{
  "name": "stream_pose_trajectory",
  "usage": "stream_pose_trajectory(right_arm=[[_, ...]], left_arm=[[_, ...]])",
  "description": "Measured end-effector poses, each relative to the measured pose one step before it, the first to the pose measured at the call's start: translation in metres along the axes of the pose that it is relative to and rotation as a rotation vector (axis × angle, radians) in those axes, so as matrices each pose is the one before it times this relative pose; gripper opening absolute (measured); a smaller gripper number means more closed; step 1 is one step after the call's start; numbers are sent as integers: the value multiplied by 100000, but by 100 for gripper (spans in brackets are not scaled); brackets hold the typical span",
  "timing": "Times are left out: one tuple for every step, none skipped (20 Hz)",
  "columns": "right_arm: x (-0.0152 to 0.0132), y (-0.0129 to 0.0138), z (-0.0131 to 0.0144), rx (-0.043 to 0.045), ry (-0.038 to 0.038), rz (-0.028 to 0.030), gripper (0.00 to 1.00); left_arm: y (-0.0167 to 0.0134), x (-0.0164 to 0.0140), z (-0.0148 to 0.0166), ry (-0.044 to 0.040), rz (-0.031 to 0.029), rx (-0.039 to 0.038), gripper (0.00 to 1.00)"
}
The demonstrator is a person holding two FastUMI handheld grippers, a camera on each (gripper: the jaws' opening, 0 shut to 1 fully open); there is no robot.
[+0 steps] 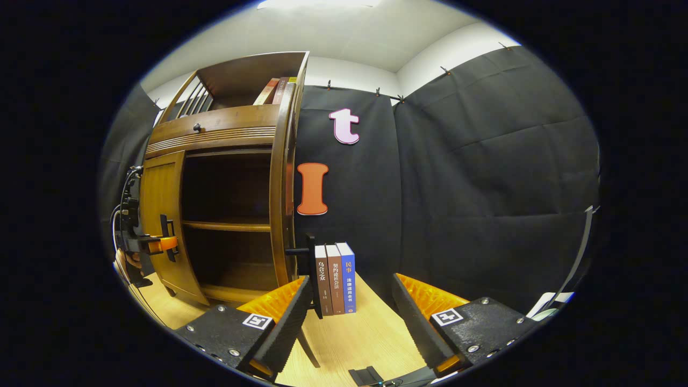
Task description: Open the right door of the double-door shoe cabinet with the right hand, and open the left door with the left hand.
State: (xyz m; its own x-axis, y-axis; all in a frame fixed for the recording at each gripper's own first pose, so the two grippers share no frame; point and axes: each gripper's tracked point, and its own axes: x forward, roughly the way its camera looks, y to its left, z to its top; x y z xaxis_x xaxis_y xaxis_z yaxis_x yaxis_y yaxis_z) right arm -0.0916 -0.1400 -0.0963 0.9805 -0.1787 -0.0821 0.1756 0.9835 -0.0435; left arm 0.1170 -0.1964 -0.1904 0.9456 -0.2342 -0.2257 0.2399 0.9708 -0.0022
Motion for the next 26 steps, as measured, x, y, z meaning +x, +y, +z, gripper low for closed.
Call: stream_pose_trajectory(right_arm=[[111, 312, 7, 344, 140, 522, 92], [-41, 368, 84, 93, 224, 459, 92], [20, 262, 86, -36, -3, 225, 92], [8, 347, 161, -58, -65, 275, 92], [45, 288, 139, 27, -63, 487, 92], [-105, 56, 27, -548, 40, -753, 92], [2, 33, 171, -752, -526, -354, 92], [-43, 46, 144, 39, -422, 225, 92], [-113, 207, 108, 1116, 27, 620, 92], [-131, 352, 142, 1077, 37, 967, 92], [-203, 436, 341, 368, 28, 849, 92], [-172, 382, 105, -623, 49, 345, 92], [-133, 413, -19, -1024, -18, 260, 92], [-126, 478, -12, -886, -9, 484, 92], [18, 380, 131, -491, 94, 617, 92], [-55, 457, 4, -123, 87, 760, 92], [-101, 476, 146, 128, -30, 730, 92], [-41, 385, 192, 75, 56, 607, 100], [-14, 305, 82, -27, 167, 531, 92], [-102, 357, 29, -55, 99, 527, 92], [-69, 298, 6, -91, 278, 514, 92], [-4, 414, 57, -69, 114, 611, 92], [-14, 381, 126, -72, 9, 693, 100], [71, 475, 216, -211, -118, 718, 92], [-53, 312, 78, -185, -120, 653, 92], [-9, 390, 165, -96, -212, 772, 92]], left_arm=[[-11, -739, 48, 410, -524, 161, 30], [-136, -796, -84, 101, -668, -397, 30], [139, -736, 63, -99, -858, 61, 30], [82, -722, -2, -222, -844, -110, 31], [53, -742, 26, -141, -813, 108, 31], [171, -830, -84, -177, -549, -89, 31], [217, -740, 14, -126, -411, 103, 31], [115, -647, -123, -99, -225, -117, 31], [117, -499, -13, 0, -209, -31, 33], [168, -647, -3, -110, -169, 71, 33], [216, -522, -19, -33, -202, -95, 33], [164, -512, -11, -207, -243, -213, 32], [132, -441, 32, -115, -307, -52, 31], [198, -575, 8, -252, -160, -297, 31], [210, -466, 49, -143, -108, 11, 30], [198, -679, -121, -200, 54, -89, 31], [288, -739, 27, -107, 98, 156, 31], [221, -466, -66, -222, 184, -82, 30], [212, -468, -71, -63, 116, 185, 30], [284, -487, -21, 71, 99, 138, 29], [292, -633, 5, 291, 126, -281, 30], [264, -597, 5, 386, 87, -175, 30], [344, -457, -64, 237, 98, -257, 30], [282, -424, 49, -37, -69, -121, 31], [244, -472, 28, -341, -190, 245, 29], [304, -365, 64, -253, 37, 39, 29]])
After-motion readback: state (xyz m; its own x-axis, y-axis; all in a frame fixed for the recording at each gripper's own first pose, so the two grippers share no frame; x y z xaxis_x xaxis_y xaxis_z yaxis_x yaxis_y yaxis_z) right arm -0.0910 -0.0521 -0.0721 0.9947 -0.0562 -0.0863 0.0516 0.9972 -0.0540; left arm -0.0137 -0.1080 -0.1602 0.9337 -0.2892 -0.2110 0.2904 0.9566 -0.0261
